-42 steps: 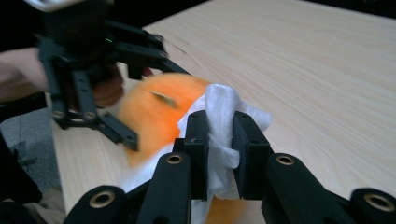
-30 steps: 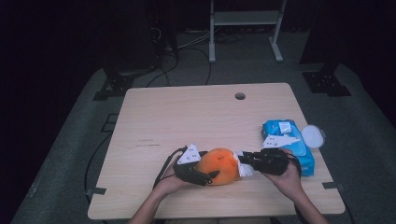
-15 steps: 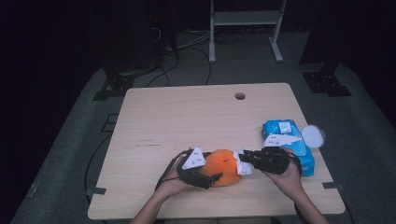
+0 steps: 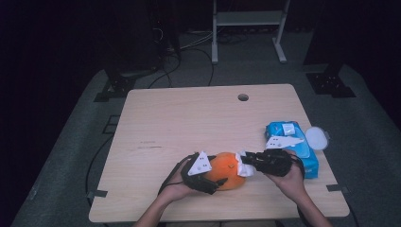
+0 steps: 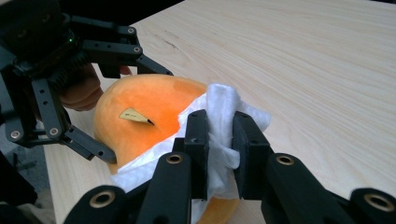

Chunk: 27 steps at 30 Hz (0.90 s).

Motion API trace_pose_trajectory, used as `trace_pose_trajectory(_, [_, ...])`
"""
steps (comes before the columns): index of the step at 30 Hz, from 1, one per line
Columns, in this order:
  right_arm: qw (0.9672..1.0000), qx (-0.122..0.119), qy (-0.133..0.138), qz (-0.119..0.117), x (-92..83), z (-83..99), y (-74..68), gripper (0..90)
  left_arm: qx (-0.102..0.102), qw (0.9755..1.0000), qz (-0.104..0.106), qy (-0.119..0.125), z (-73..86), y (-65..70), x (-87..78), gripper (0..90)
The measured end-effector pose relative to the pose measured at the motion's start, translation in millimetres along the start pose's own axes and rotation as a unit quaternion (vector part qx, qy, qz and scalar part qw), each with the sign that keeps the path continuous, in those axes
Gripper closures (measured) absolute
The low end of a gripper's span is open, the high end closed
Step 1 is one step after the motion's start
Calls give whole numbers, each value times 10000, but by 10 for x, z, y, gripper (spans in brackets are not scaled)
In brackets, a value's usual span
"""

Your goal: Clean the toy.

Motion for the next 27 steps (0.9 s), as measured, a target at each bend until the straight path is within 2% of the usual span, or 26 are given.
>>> trace_pose_trajectory(3, [9999,-56,52,-98,-6,-45,-72,769,37,10000,-46,-1,-16,21,14,185])
trace_pose_trajectory(5, [9994,-230,74,-267,19,-98,-218,768,89,9999,-76,-52,-13,33,16,183])
trace_pose_trajectory(7, [9988,-466,6,-120,54,-110,-288,768,98,9999,-87,-70,1,32,6,178])
trace_pose_trajectory(9, [9989,-457,-2,-132,56,-106,-272,767,67,9999,-70,-36,6,33,-1,178])
trace_pose_trajectory(11, [9992,-370,-2,-125,47,-79,-194,766,0,10000,-77,24,-4,37,1,178])
trace_pose_trajectory(13, [9997,-203,7,-124,35,-48,-100,765,25,9999,-99,26,-5,44,5,178])
trace_pose_trajectory(15, [9999,-137,-2,-75,18,-32,-53,766,28,9999,-117,17,-21,47,12,178])
trace_pose_trajectory(18, [9998,-114,29,-165,6,-76,-115,767,136,9998,-167,-24,-46,71,24,176])
trace_pose_trajectory(20, [9993,-222,81,-307,16,-123,-221,766,214,9996,-203,-54,-57,100,30,175])
trace_pose_trajectory(21, [9990,-353,43,-266,34,-134,-267,765,242,9995,-208,-72,-54,104,29,166])
trace_pose_trajectory(23, [9987,-468,-2,-188,53,-129,-279,766,198,9997,-154,-40,-51,103,15,159])
trace_pose_trajectory(27, [9994,-300,-23,-143,36,-73,-153,765,-76,9998,69,160,-96,55,-45,119])
Point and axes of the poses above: each handheld gripper's, and its own axes: x roughly forward along the jaws, z roughly out of its underside, y roughly to its right, the point moved 9 cm from there along x, roughly forward along the jaws, and after that the axes turned 9 degrees about -y, right-handed, at the moved point
